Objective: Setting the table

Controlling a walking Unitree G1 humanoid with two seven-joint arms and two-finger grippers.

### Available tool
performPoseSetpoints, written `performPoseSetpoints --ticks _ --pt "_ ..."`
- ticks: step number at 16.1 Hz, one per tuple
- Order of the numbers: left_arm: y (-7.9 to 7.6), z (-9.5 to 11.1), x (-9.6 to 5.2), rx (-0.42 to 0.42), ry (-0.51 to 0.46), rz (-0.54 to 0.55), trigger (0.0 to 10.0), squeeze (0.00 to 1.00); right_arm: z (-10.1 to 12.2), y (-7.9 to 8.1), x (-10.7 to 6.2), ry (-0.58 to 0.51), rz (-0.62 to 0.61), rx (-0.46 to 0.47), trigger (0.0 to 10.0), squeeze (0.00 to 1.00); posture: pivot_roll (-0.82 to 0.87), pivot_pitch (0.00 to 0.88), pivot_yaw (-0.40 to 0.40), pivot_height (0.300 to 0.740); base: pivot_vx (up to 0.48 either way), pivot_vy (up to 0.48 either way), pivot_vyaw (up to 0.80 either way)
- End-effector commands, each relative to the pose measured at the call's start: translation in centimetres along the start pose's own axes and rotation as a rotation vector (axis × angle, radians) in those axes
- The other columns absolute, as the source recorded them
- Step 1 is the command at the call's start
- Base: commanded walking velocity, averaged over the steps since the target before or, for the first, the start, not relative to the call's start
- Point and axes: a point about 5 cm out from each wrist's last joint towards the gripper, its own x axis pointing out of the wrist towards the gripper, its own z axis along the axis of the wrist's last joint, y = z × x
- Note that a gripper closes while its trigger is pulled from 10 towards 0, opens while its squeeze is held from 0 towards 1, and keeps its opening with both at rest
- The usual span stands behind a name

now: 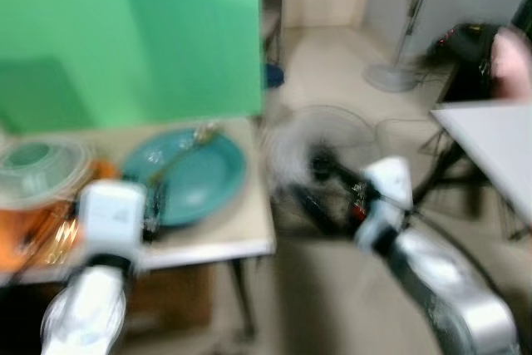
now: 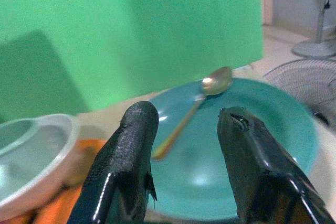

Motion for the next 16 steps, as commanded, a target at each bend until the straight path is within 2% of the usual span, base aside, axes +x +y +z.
performPoseSetpoints --ticks 1,3,8,10,14,16 --pt "0.7 0.0 0.0 0.021 0.001 0.022 10.0 0.0 0.6 0.4 0.3 -0.026 0.014 0.002 10.0 0.0 -0.01 0.002 0.025 0.74 0.0 0.48 0.0" --pt "0.9 0.1 0.0 0.027 -0.001 0.025 10.0 0.0 0.6 0.4 0.2 -0.026 0.012 0.006 10.0 0.0 0.0 0.003 0.025 0.74 0.0 0.48 0.0" --pt "1.1 0.2 0.5 0.037 -0.01 0.013 10.0 0.0 0.7 0.2 0.1 -0.033 -0.019 0.03 10.0 0.0 -0.01 0.007 0.028 0.74 0.0 0.48 -0.8" --pt "1.1 0.9 0.9 0.025 -0.049 0.019 10.0 0.0 0.8 0.1 0.0 -0.037 -0.027 0.032 10.0 0.0 -0.01 0.01 0.03 0.74 0.0 0.0 -0.8" --pt "1.0 1.1 1.3 0.028 -0.058 0.024 10.0 0.0 1.0 -0.1 -0.1 -0.046 -0.047 0.039 10.0 0.0 -0.01 0.016 0.026 0.74 0.0 -0.48 -0.8" --pt "0.9 1.1 1.1 -0.013 -0.063 0.03 10.0 0.0 1.2 -0.2 -0.2 -0.048 -0.05 0.039 10.0 0.0 -0.02 0.019 0.02 0.74 0.0 0.0 -0.64"
